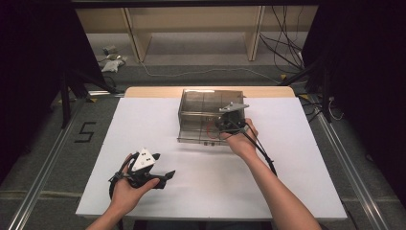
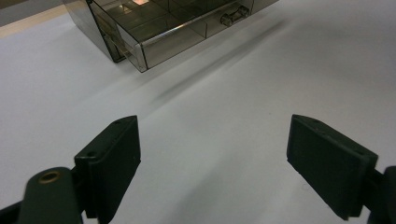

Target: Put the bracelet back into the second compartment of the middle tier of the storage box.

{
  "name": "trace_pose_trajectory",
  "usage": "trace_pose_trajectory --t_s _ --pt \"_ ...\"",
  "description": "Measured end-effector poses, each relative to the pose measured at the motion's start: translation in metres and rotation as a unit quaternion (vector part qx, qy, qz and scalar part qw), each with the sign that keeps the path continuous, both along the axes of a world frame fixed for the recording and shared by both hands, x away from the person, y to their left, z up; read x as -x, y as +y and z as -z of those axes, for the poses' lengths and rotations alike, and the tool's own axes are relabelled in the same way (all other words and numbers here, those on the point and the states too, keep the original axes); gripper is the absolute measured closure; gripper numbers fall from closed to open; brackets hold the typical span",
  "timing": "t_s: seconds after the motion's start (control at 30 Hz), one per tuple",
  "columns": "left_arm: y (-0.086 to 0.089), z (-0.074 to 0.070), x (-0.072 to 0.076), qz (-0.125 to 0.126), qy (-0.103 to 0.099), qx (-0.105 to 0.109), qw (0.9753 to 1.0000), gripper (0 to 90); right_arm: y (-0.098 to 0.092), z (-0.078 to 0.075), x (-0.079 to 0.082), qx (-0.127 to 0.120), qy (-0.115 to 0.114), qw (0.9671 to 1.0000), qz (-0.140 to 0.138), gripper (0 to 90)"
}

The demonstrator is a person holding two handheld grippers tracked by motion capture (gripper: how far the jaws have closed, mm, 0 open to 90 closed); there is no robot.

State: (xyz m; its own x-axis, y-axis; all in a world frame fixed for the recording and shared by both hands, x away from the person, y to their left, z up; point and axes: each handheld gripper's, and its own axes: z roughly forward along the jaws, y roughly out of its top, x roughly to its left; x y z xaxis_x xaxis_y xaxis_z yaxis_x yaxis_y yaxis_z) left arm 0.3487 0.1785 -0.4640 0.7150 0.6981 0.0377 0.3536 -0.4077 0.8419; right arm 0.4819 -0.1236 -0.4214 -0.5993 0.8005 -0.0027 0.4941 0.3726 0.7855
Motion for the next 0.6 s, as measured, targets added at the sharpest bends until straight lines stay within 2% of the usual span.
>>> trace_pose_trajectory --t_s 0.6 --pt "0.0002 0.0 -0.0002 0.0 0.0 0.0 1.0 17.5 0.0044 0.0062 -0.0037 0.016 -0.001 0.9999 0.003 90.0"
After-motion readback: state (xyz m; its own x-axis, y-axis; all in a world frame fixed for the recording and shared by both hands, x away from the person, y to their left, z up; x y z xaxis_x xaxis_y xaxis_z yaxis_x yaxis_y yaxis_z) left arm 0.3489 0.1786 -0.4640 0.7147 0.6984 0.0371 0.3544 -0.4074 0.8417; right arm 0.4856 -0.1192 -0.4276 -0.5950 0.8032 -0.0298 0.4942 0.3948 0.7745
